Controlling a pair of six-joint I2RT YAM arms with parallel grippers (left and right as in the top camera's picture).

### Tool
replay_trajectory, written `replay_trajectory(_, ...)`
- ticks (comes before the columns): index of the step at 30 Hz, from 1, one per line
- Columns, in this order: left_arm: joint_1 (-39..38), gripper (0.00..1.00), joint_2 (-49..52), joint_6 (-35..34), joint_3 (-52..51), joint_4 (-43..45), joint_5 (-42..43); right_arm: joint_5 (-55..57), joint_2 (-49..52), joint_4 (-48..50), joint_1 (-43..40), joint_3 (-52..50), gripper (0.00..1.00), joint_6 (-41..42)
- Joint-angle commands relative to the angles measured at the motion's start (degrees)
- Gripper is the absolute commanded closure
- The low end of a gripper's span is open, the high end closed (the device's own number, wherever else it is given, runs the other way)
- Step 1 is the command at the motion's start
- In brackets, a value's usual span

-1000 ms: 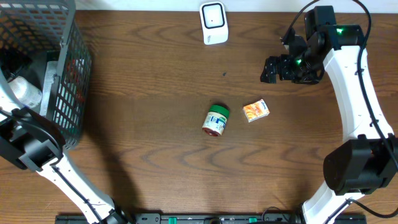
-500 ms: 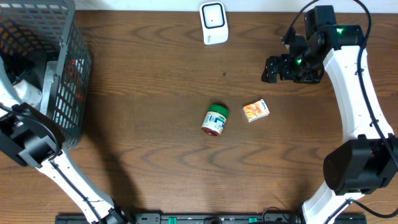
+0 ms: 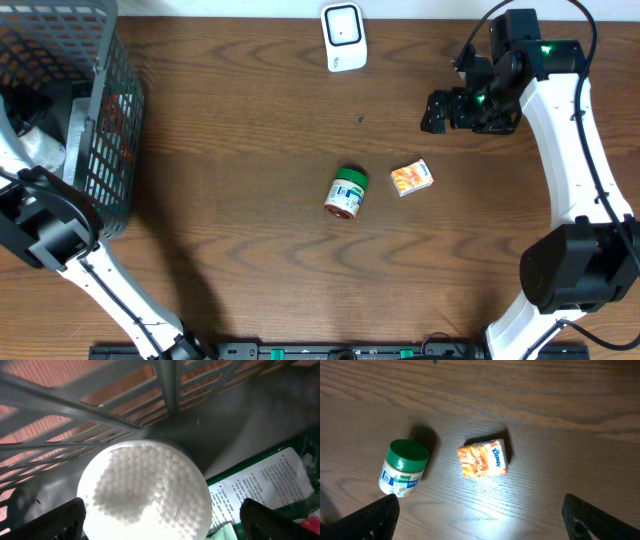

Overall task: Scan the item barcode
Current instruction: 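Grasp the white-lidded tub in the basket with the left gripper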

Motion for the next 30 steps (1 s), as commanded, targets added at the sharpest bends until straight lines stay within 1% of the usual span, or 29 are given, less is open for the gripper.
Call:
replay_trajectory(1, 1.3, 0.02, -6.0, -1.6, -0.2, 0.5, -0.9, 0.3, -1.0, 0.1, 0.2, 0.9, 0.01, -0.7)
replay_trajectory(4, 1.3, 0.02, -6.6, -1.9, -0.2, -0.5, -1.2, 0.3, -1.0, 0.1, 0.2, 0.9, 0.01, -0.7)
replay_trajectory(8, 1.2, 0.02, -5.7, -4.2, -0.3, -2.8, -4.2, 0.3, -1.0, 0.0, 0.2, 0.9, 0.01, -0.7)
replay_trajectory(15, 1.2, 0.02, -4.3, -4.3, -0.3, -1.9, -4.2, 0.3, -1.0, 0.0, 0.2, 0.9, 0.01, -0.7)
replay_trajectory(16, 1.0, 0.02, -4.3, -3.6, -0.2, -1.6, -4.1, 0.3, -1.0, 0.0, 0.2, 0.9, 0.01, -0.7)
replay_trajectory(17, 0.7, 0.02, -4.8, 0.3, -0.2, -0.5, -1.9, 0.3, -1.0, 0.0, 0.2, 0.9, 0.01, -0.7)
replay_trajectory(18, 0.5, 0.02, -5.0, 1.5, -0.2, 0.1, -0.8, 0.3, -1.0, 0.1, 0.2, 0.9, 0.01, -0.7)
replay_trajectory(20, -0.2, 0.02, -5.6, 6.5, -0.2, 2.3, 3.2, 0.3, -1.0, 0.1, 0.2, 0.9, 0.01, -0.7)
replay_trajectory(22, -0.7, 0.02, -6.1, 10.0, -0.2, 3.6, 6.1, 0.3, -1.0, 0.1, 0.2, 0.9, 0.01, -0.7)
replay_trajectory(25, -1.4, 0.02, -6.3, 11.3, -0.2, 4.1, 7.5, 0.3, -1.0, 0.1, 0.2, 0.9, 0.01, -0.7)
replay_trajectory(27, -1.6, 0.02, -6.3, 13.7, -0.2, 4.1, 8.7, 0.3, -1.0, 0.0, 0.2, 0.9, 0.01, -0.7)
replay_trajectory(29, -1.6, 0.01, -6.3, 13.4, -0.2, 3.6, 8.6, 0.3, -1.0, -0.1, 0.2, 0.9, 0.01, -0.7)
replay_trajectory(30, -1.6, 0.01, -6.4, 12.1, -0.2, 3.0, 7.8, 0.3, -1.0, -0.1, 0.2, 0.9, 0.01, -0.7)
